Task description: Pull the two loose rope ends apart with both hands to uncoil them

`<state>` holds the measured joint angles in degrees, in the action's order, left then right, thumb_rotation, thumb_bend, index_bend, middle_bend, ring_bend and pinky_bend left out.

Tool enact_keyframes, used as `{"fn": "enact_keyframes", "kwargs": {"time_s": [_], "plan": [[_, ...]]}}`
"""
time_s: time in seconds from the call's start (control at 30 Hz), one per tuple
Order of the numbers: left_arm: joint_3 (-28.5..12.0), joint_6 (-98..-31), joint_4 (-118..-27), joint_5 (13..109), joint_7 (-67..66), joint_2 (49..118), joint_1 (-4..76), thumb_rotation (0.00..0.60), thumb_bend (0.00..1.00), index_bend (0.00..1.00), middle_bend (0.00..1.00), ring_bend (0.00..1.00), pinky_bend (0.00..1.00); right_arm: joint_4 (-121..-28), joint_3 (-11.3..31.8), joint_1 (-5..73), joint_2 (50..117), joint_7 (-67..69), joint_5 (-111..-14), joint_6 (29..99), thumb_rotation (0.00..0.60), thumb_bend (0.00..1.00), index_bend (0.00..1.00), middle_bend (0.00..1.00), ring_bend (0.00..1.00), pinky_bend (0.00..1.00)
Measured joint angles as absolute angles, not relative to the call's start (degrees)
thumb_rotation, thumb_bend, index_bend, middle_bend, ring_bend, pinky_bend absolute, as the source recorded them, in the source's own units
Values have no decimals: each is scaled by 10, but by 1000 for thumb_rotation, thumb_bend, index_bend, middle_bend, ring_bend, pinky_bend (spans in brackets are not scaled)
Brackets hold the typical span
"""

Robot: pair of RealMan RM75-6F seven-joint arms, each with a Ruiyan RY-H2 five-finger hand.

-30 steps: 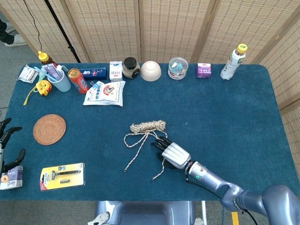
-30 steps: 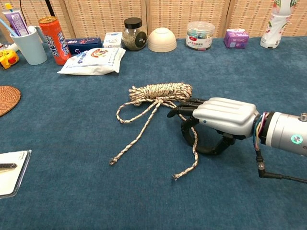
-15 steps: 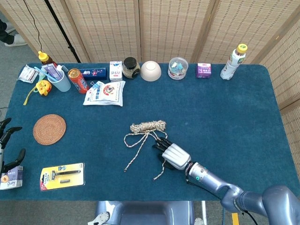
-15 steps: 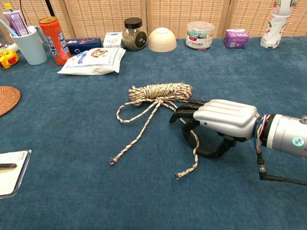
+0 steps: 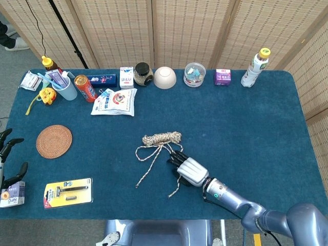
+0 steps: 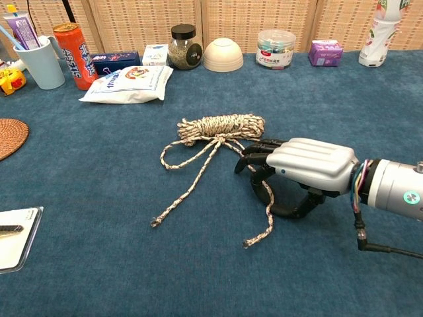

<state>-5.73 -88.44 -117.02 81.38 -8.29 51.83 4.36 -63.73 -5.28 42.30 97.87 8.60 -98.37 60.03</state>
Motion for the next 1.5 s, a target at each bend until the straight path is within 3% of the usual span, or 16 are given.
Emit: {"fn": "enact_keyframes", "kwargs": {"time_s": [0.33,0.7,1.03,1.5], "plan": [[-58,-870,-1159,822,-81,514,53,600,348,245,96,80,0,-659,-45,416,970,77,-980,618,600,398,607,185,0,0],[-54,-825,-1117,862,-74,508,87,600,348,310,121,85,0,-700,-31,405,946,60,-966,631,600,399,626,209,1,0],[-47,-737,-1078,912,-78,522,154,600,348,314,121,38,0,-731,-29,391,931,48,-955,634,600,398,630,217,5,0],[-45,-735,-1076,912,-83,535,168,600,348,314,113,0,0,-745,-24,385,927,45,-946,627,600,398,636,223,10,0]]}}
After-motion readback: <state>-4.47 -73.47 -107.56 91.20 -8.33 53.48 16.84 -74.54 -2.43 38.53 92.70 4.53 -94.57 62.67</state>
